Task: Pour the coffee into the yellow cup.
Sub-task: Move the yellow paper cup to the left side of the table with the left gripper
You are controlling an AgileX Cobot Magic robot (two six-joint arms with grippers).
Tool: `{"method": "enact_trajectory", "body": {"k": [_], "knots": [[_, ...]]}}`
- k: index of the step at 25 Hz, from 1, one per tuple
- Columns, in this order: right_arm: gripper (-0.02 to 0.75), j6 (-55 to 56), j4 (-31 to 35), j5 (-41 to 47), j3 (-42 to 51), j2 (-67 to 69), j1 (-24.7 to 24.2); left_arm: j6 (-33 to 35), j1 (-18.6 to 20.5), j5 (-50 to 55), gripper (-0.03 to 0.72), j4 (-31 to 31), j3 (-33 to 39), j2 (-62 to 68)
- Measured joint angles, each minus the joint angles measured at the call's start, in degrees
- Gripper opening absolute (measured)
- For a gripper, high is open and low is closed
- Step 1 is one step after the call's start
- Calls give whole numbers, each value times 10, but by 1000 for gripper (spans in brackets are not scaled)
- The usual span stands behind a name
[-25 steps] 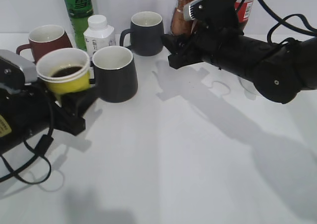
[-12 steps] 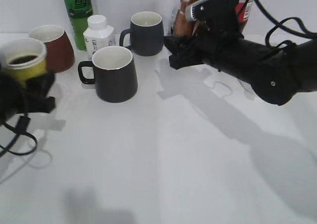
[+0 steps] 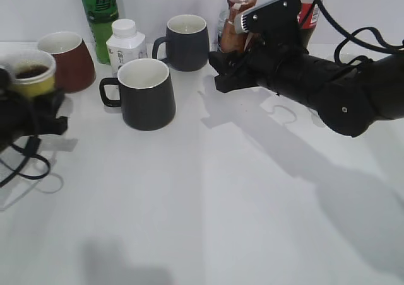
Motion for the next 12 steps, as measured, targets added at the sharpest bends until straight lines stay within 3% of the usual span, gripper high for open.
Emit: {"method": "enact_trajectory", "body": {"k": [12], "knots": [[503,0,0,-1,0,2,0,-30,0,-34,431,60,-73,115]]}}
